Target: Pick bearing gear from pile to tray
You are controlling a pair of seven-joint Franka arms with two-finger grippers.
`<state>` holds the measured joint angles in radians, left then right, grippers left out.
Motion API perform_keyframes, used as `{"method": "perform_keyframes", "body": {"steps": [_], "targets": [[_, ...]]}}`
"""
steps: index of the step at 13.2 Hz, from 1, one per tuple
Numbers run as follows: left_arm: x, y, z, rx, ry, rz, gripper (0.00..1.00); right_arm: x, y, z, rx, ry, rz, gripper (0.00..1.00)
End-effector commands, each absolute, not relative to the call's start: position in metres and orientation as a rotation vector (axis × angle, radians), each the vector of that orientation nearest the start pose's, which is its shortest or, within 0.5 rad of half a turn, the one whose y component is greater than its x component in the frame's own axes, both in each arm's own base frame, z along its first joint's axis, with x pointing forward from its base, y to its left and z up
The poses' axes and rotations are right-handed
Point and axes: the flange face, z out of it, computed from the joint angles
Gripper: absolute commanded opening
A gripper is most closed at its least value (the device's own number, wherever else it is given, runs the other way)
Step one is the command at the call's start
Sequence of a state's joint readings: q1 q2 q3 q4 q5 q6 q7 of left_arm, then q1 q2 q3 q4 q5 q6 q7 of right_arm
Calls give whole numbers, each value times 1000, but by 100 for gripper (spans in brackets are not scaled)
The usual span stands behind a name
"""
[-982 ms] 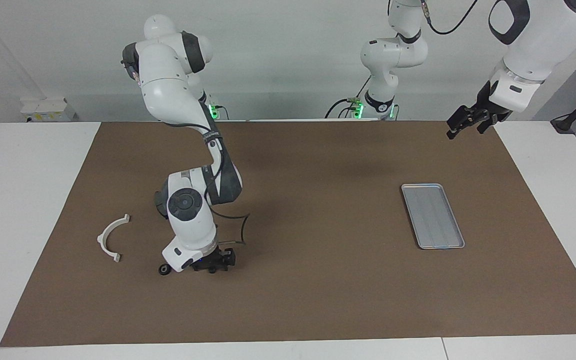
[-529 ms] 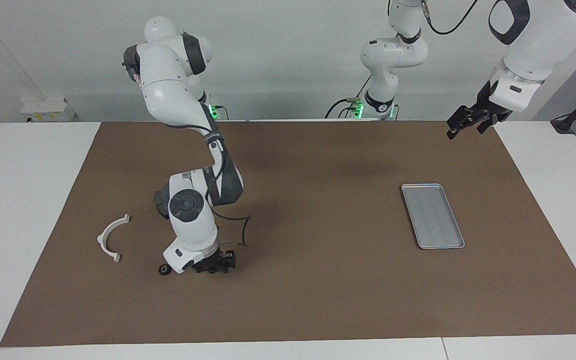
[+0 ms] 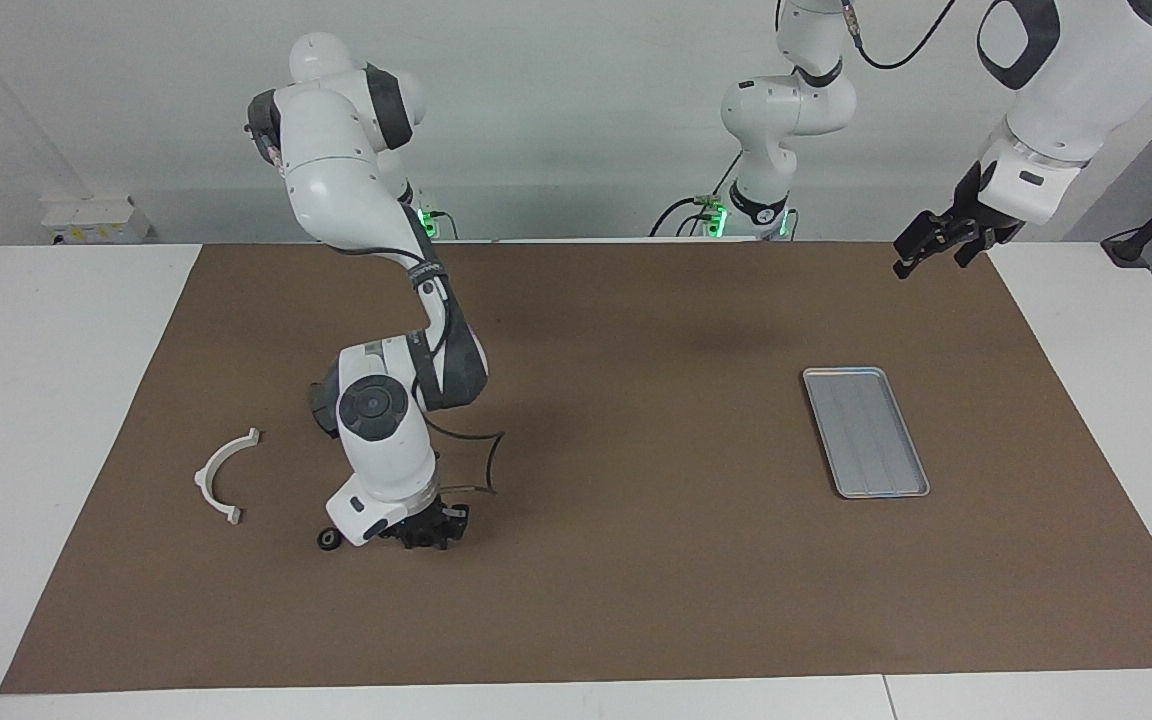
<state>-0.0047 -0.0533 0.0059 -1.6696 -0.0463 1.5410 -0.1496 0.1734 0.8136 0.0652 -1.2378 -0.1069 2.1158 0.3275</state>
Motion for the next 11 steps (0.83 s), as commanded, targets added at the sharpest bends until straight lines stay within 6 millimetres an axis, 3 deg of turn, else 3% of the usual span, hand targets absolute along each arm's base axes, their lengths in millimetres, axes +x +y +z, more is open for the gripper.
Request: {"method": "perform_keyframes", "body": {"steps": [1,2,4,8,11], "targets": [[525,-3,607,-3164,-222,118,100,746,159,276,-3177,130,-119,38],[525,-3,607,-3164,-222,118,100,747,158,276,-3175,134,-121,29],[525,-3,607,-3164,-222,121,100,747,157,275,-3173,135,-126,4],[525,-3,607,-3164,-222,118,100,746,158,276,-3180,129,-121,0],[525,-3,608,-3164,-222,116,100,741,158,305,-3190,126,-78,0]]}}
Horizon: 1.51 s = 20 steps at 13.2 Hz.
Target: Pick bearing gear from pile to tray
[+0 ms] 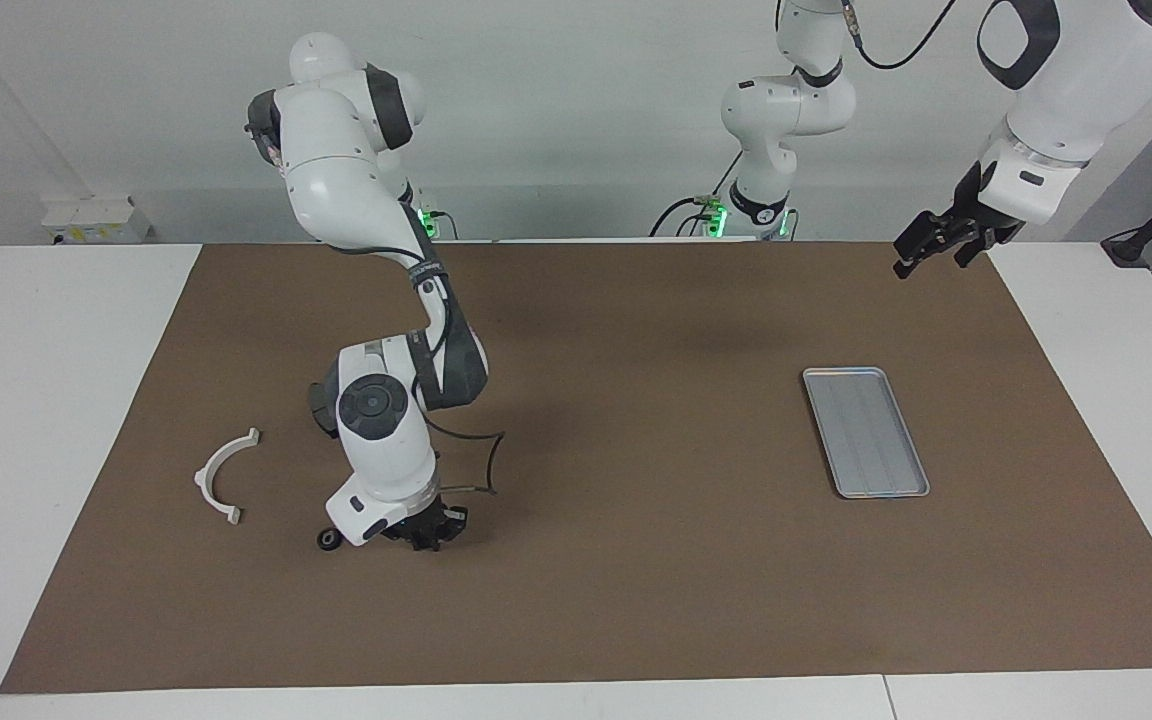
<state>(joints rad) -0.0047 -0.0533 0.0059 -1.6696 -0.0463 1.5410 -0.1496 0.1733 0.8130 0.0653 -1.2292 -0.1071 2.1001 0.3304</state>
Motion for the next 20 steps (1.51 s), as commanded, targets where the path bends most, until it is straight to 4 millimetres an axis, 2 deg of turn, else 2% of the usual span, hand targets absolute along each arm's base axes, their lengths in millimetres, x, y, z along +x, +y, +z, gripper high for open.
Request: {"method": "perform_keyframes", "body": {"steps": [1,3,4,5,6,8,10,12,13,15,16,18,19,20], "targets": [[525,-3,608,-3164,-222,116,100,737,160,330,-3187,131,-50,0],[525,-3,607,-3164,-222,118,100,718,183,389,-3172,104,52,0],[525,-3,608,-3164,-222,116,100,705,196,428,-3145,110,71,0],[525,-3,608,-3164,-222,116,100,693,204,450,-3130,175,113,0],[525,-3,608,-3164,-222,116,100,677,228,476,-3106,231,125,0],[525,-3,608,-3164,-222,116,100,651,278,502,-3078,406,111,0],[525,-3,607,-3164,-222,118,100,623,342,513,-3016,579,107,0],[525,-3,608,-3164,-222,116,100,599,383,522,-2984,664,85,0],[525,-3,608,-3164,-222,116,100,589,401,525,-2959,707,64,0],[525,-3,608,-3164,-222,116,100,569,447,512,-2937,725,20,0],[525,-3,607,-3164,-222,118,100,569,452,506,-2921,739,-7,0],[525,-3,607,-3164,-222,118,100,569,468,469,-2946,747,-16,0],[525,-3,608,-3164,-221,118,100,563,487,440,-2972,733,-40,0],[525,-2,607,-3164,-224,118,100,566,496,409,-2990,747,-60,0]]}}
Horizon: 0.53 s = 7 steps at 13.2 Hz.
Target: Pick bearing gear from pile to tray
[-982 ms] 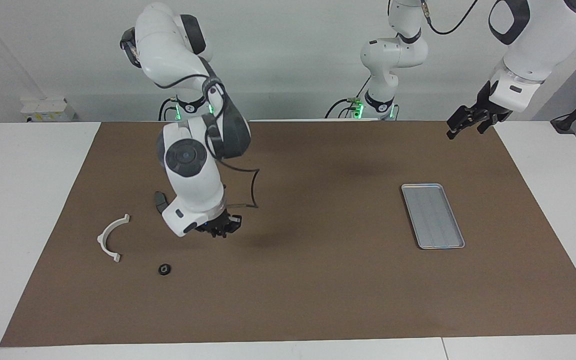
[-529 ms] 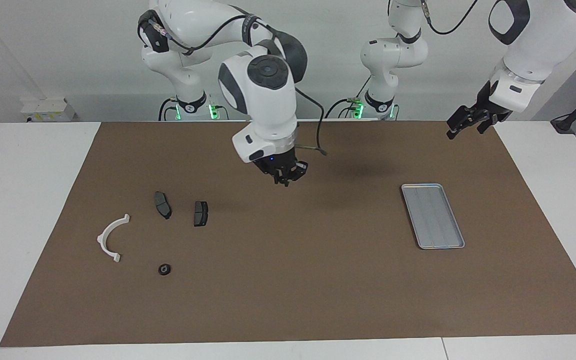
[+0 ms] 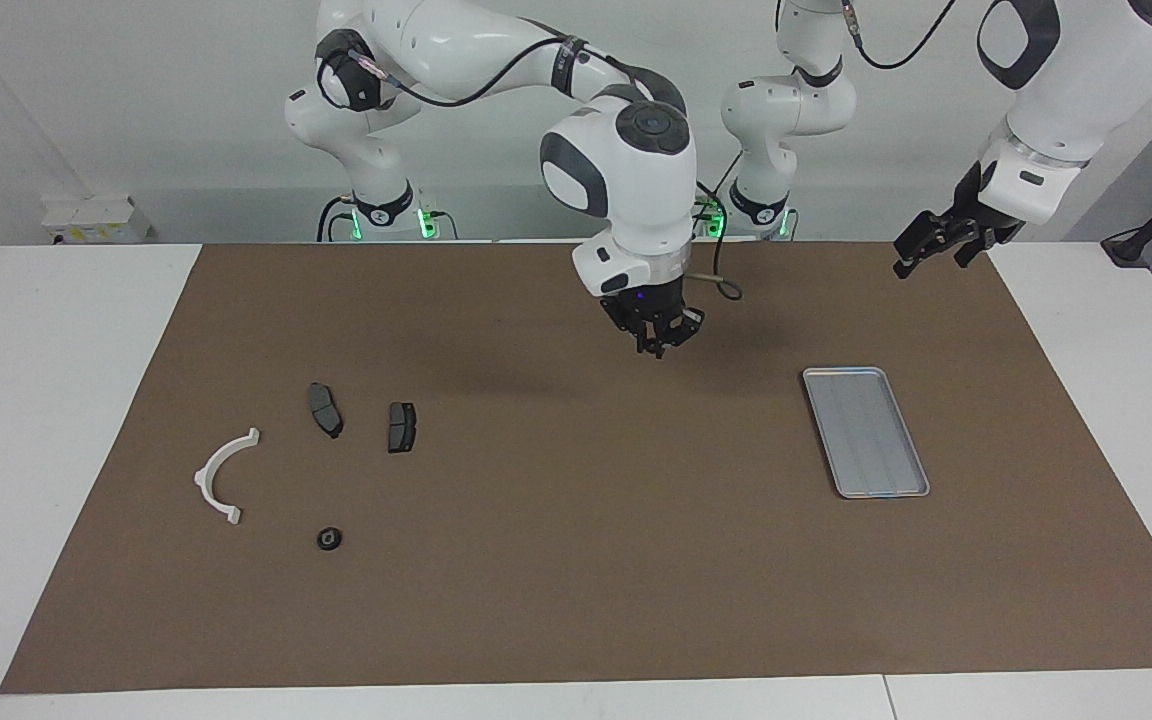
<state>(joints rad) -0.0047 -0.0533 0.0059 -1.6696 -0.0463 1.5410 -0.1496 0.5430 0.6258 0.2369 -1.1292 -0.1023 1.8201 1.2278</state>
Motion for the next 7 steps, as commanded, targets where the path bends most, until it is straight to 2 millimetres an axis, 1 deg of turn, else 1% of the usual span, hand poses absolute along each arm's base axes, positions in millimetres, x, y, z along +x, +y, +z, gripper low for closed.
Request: {"method": "perform_keyframes", "body": {"steps": [1,3,4,7], "targets": [[525,-3,607,-3164,-222,118,100,571,498,389,-2991,756,-66,0],[525,-3,608,-3164,-221,118,100,579,500,356,-2981,758,-63,0],[525,-3,608,-3164,-221,118,100,587,496,348,-2956,767,-75,0],[525,-3,607,-3164,-221,121,100,584,498,316,-2968,736,-105,0]]}}
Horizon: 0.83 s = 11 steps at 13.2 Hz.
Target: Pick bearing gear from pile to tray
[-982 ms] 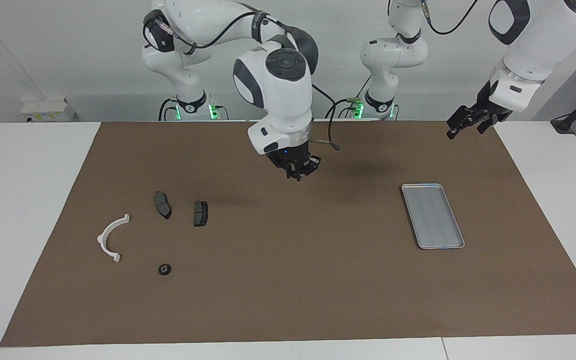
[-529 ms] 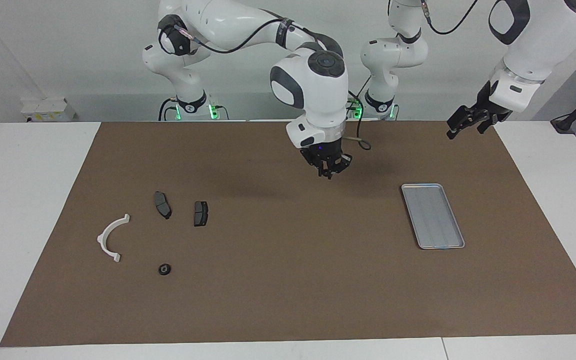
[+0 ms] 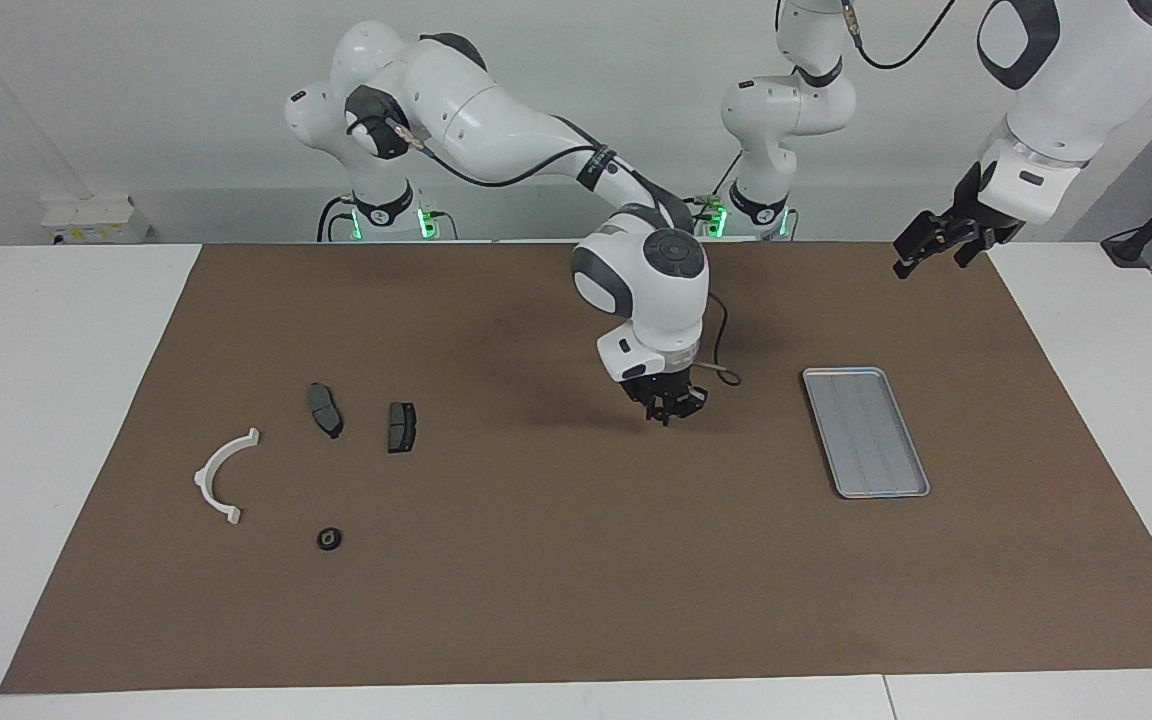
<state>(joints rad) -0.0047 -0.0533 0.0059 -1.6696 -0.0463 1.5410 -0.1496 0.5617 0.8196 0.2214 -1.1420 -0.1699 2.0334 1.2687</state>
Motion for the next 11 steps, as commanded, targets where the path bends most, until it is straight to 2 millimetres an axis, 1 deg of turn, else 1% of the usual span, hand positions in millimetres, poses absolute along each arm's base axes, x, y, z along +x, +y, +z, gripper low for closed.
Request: {"method": "perform_keyframes", "body": {"steps": [1,6,7,8,9,10,11], "targets": [[525,-3,607,-3164,-221,121,100,583,499,310,-2960,731,-112,0],[525,-3,607,-3164,-222,118,100,581,499,287,-2940,723,-127,0],[525,-3,607,-3164,-222,118,100,581,499,285,-2939,720,-129,0],[525,-3,607,-3164,-221,121,100,581,498,286,-2941,724,-125,36],[525,-3,607,-3164,-222,118,100,581,497,286,-2949,727,-119,61],[525,-3,608,-3164,-222,116,100,581,496,285,-2969,733,-104,100],[525,-3,608,-3164,-222,116,100,585,487,284,-3003,754,-96,100]]}}
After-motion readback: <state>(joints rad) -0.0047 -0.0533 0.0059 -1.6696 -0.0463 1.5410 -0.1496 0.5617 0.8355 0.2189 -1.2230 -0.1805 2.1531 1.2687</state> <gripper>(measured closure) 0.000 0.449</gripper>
